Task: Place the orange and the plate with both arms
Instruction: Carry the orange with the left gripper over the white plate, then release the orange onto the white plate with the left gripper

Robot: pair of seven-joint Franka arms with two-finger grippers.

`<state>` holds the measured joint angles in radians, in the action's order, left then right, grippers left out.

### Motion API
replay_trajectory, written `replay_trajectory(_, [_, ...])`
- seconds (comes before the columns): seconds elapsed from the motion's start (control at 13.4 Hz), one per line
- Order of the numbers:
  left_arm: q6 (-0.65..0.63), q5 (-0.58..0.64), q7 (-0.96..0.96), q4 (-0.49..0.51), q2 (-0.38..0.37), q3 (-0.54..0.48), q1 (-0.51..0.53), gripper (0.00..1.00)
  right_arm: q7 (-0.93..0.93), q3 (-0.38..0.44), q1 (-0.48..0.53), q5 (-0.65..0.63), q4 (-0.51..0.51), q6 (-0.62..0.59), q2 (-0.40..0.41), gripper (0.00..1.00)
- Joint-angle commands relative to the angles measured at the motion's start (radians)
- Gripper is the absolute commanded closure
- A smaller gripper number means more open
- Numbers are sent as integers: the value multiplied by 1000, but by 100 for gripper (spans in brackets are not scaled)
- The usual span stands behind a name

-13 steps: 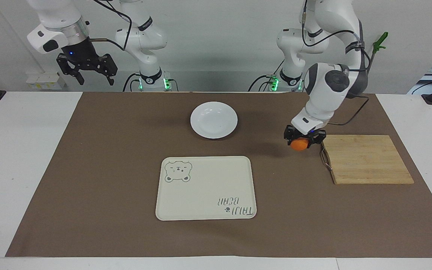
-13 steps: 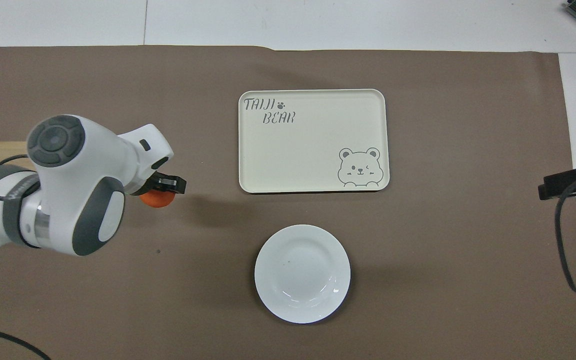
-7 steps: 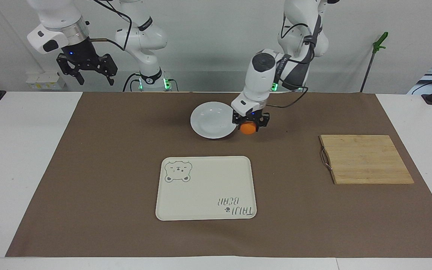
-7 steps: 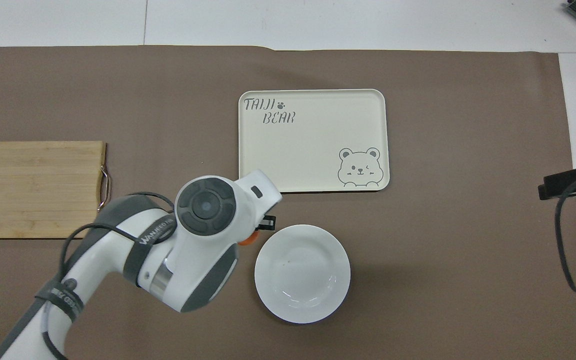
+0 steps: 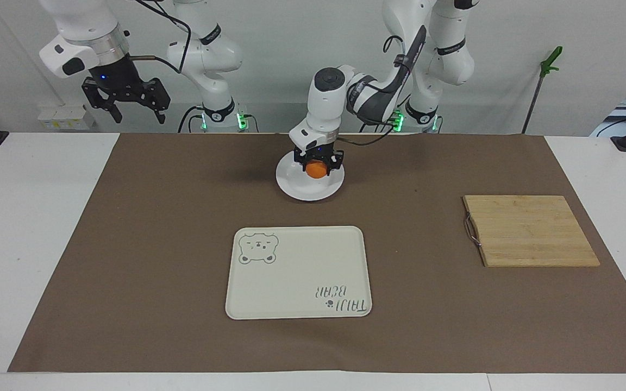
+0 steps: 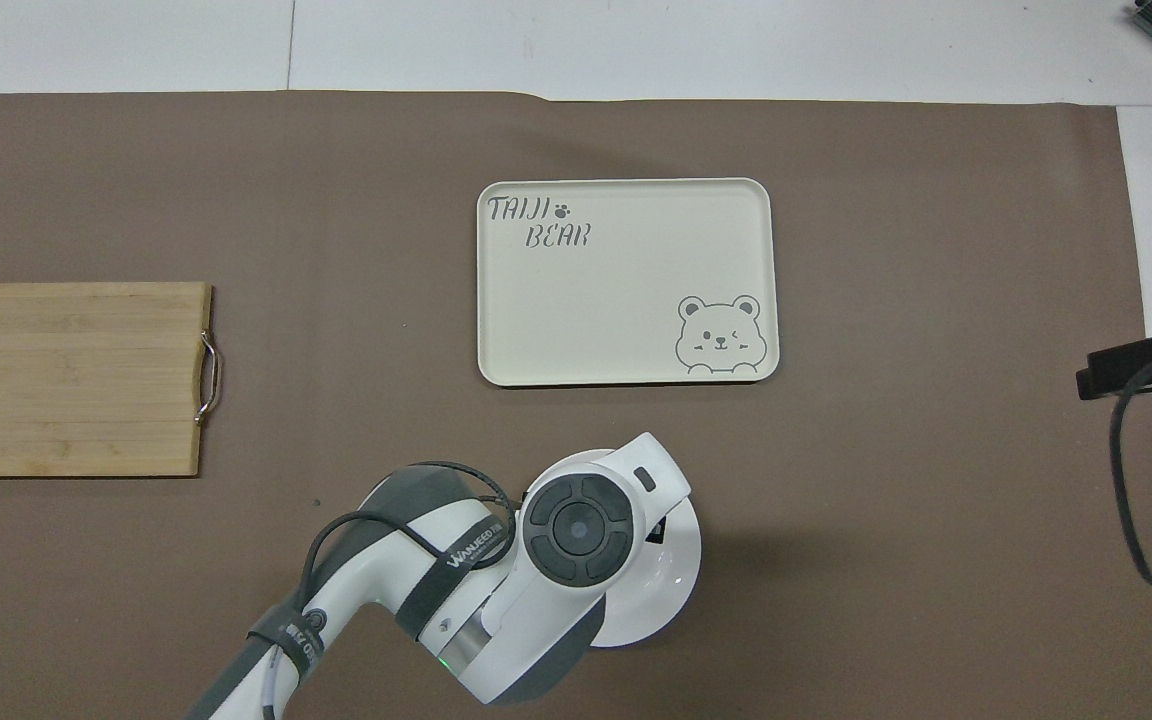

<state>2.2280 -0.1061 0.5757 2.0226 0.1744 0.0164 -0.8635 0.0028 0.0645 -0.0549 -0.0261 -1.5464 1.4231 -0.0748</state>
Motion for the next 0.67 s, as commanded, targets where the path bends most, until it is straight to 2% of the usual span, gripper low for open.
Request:
replay_trajectory(0.0, [42,-17,10,19,31,-19,-54,92,-23,-3,10,-3,-14,-1,-17,0])
replay_trajectory(0.3, [65,-18,15,14,79,-19,-75,83,-23,-5,10,-3,-14,-6,-17,0])
replay_trajectory(0.37, [62,-18,12,11,80,-19,-77,76,-32,-5,9,-5,-15,0,-19,0])
replay_trajectory(0.52, [55,-20,12,10,80,-19,-75,34,-23,-6,4,20,-26,38,-20,0])
replay_trajectory(0.6, [50,-20,10,10,80,-21,-72,18,-18,-6,10,38,-29,66,-20,0])
